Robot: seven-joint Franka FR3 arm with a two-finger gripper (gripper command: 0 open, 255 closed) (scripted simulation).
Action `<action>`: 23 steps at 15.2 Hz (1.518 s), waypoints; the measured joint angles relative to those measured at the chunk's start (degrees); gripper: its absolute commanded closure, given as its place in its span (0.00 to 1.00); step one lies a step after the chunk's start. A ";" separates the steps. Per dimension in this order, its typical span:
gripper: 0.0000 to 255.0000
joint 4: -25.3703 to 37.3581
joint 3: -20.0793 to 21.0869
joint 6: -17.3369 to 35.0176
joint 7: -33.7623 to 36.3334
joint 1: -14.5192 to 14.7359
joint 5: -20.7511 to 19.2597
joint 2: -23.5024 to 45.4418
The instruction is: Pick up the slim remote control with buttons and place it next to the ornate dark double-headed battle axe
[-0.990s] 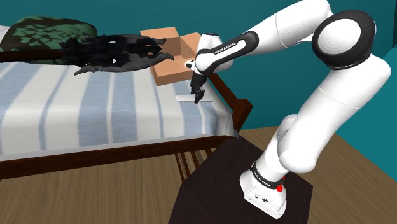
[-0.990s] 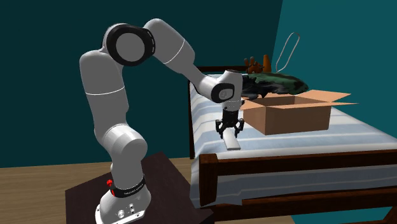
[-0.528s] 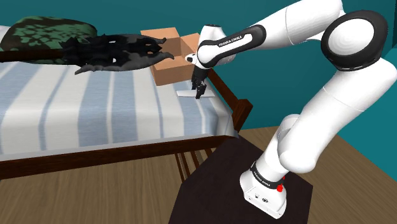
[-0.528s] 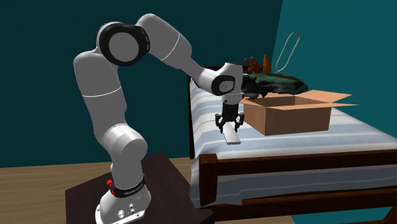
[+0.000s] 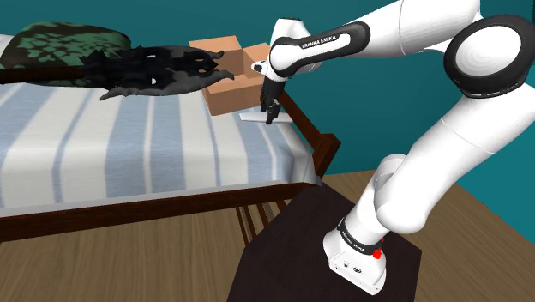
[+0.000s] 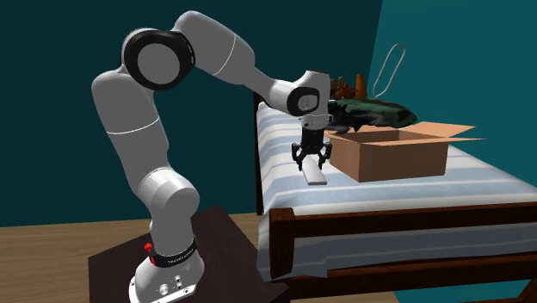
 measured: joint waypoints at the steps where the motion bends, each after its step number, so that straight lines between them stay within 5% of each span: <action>1: 1.00 0.45 0.03 -0.76 0.03 -0.01 -0.09 -0.31; 23: 1.00 13.43 1.06 -17.61 0.69 0.23 -0.77 -4.22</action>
